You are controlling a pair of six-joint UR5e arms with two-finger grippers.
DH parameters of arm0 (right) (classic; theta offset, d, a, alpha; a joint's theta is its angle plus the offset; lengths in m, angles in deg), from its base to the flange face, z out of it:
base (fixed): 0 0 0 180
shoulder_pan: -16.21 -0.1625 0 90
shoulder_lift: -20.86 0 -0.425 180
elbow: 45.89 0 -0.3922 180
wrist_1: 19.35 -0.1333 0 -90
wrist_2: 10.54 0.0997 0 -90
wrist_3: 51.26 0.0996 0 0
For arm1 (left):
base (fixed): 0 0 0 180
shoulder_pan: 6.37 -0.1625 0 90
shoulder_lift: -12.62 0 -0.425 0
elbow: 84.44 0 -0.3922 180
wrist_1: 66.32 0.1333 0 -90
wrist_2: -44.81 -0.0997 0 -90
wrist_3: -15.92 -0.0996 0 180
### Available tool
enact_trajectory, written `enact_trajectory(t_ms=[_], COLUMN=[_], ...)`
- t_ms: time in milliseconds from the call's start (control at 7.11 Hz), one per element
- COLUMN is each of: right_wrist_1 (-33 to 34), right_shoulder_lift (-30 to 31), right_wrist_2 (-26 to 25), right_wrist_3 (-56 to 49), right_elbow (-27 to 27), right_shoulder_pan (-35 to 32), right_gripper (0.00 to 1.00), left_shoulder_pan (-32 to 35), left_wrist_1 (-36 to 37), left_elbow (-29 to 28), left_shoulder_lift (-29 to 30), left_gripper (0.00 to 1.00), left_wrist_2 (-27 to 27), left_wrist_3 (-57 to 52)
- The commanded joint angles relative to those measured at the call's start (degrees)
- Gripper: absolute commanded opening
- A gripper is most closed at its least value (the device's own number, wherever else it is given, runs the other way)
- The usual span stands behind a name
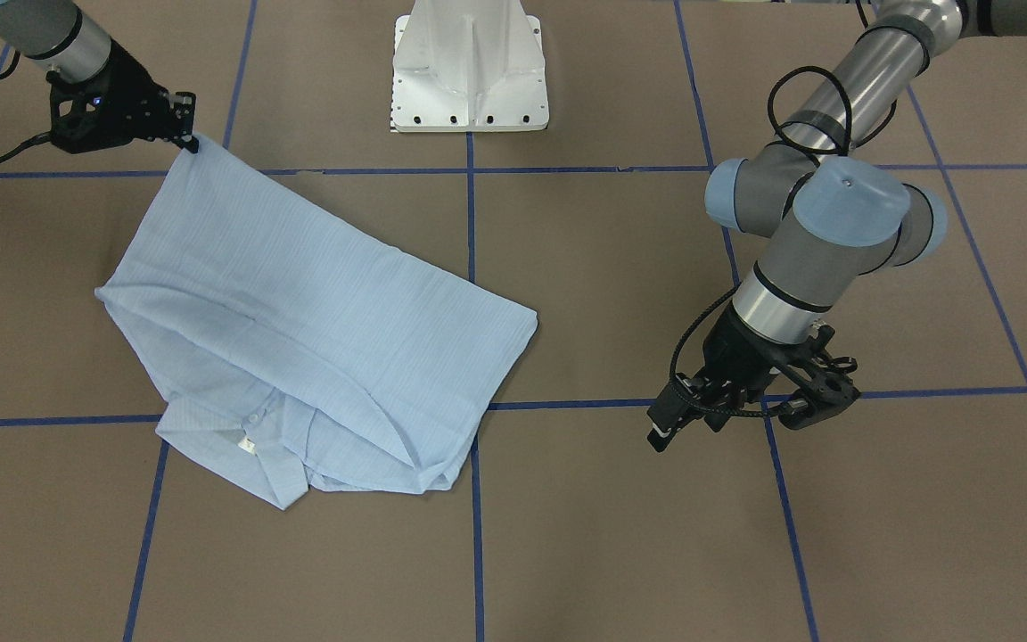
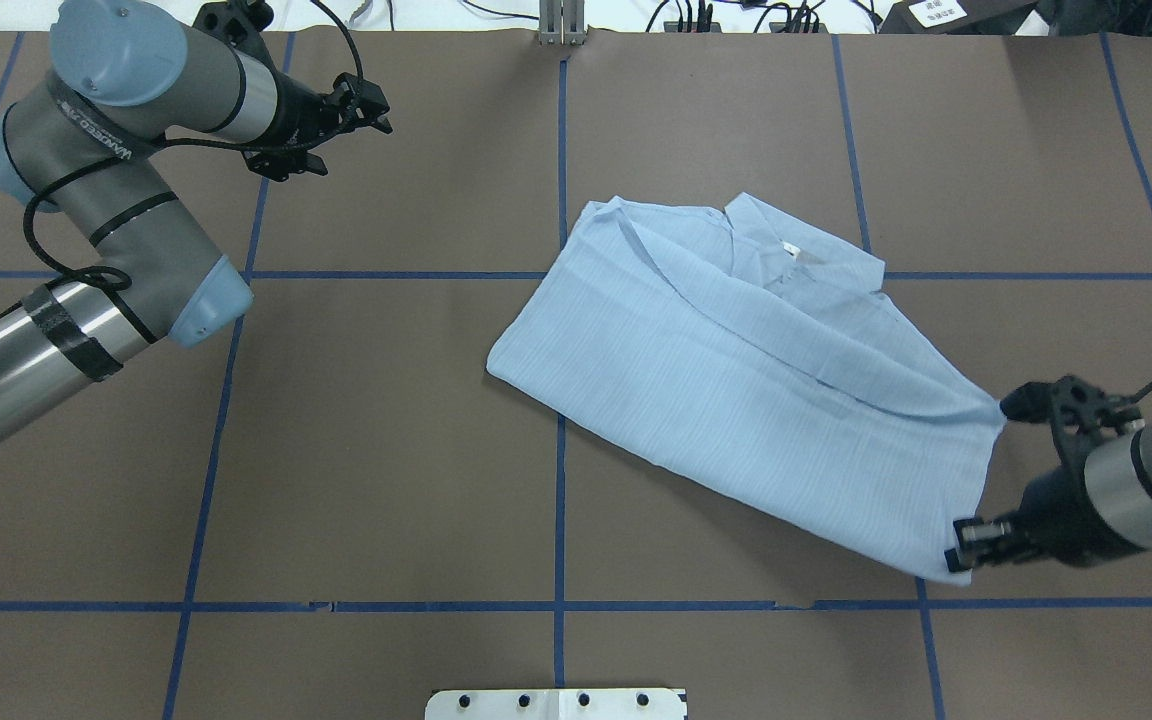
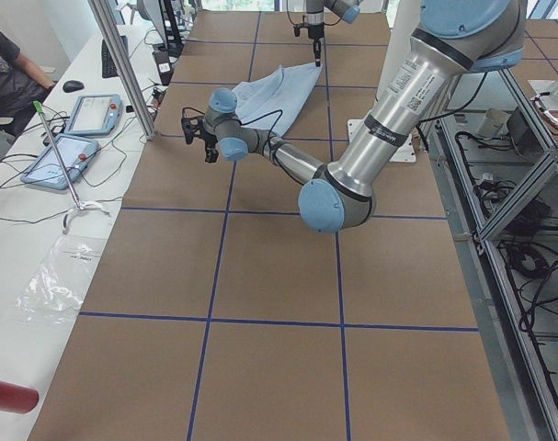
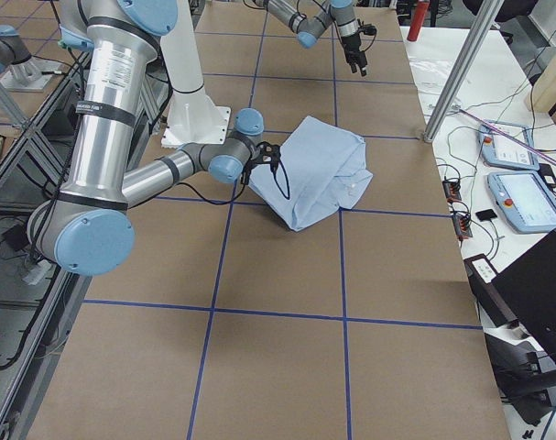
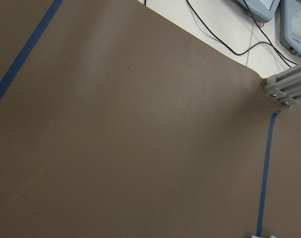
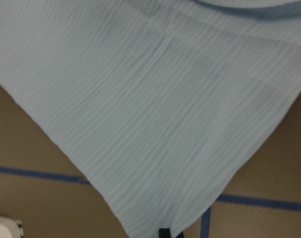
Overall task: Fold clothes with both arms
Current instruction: 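Drag the shirt with the right gripper toward the robot, rotating it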
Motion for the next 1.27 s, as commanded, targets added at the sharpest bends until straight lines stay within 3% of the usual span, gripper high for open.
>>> enact_trajectory(t_ms=[0, 141, 281, 562, 843, 1124], right_wrist_1=[0.00, 0.00, 0.00, 0.09, 0.09, 0.09], right_shoulder_lift=[1.36, 1.62, 1.19, -1.96, -9.68, -12.69], right_wrist_2=[0.02, 0.28, 0.10, -1.29, -2.01, -2.01], right_wrist_3=[1.88, 2.14, 3.10, 3.29, 3.29, 3.20], right_elbow=[3.09, 3.10, 3.19, 2.40, 0.64, 0.55], right_shoulder_pan=[13.72, 16.21, 16.58, 14.50, 3.29, -6.58], right_gripper=[0.00, 0.27, 0.99, 1.00, 1.00, 1.00], left_shoulder_pan=[-0.75, -0.93, -0.93, -2.41, -8.45, -15.66], left_wrist_1=[-0.09, -0.09, 0.00, 0.09, 0.70, 4.81], left_elbow=[1.72, 2.42, 2.43, 4.09, 7.68, 9.71], left_shoulder_lift=[-1.03, -1.12, -1.12, -1.03, -1.03, -0.24], left_gripper=[0.99, 0.99, 0.99, 0.99, 0.99, 0.99], left_wrist_2=[-0.26, -0.26, -0.26, 0.35, 0.18, -1.82], left_wrist_3=[0.70, 0.70, 0.70, 0.70, 2.53, 10.52])
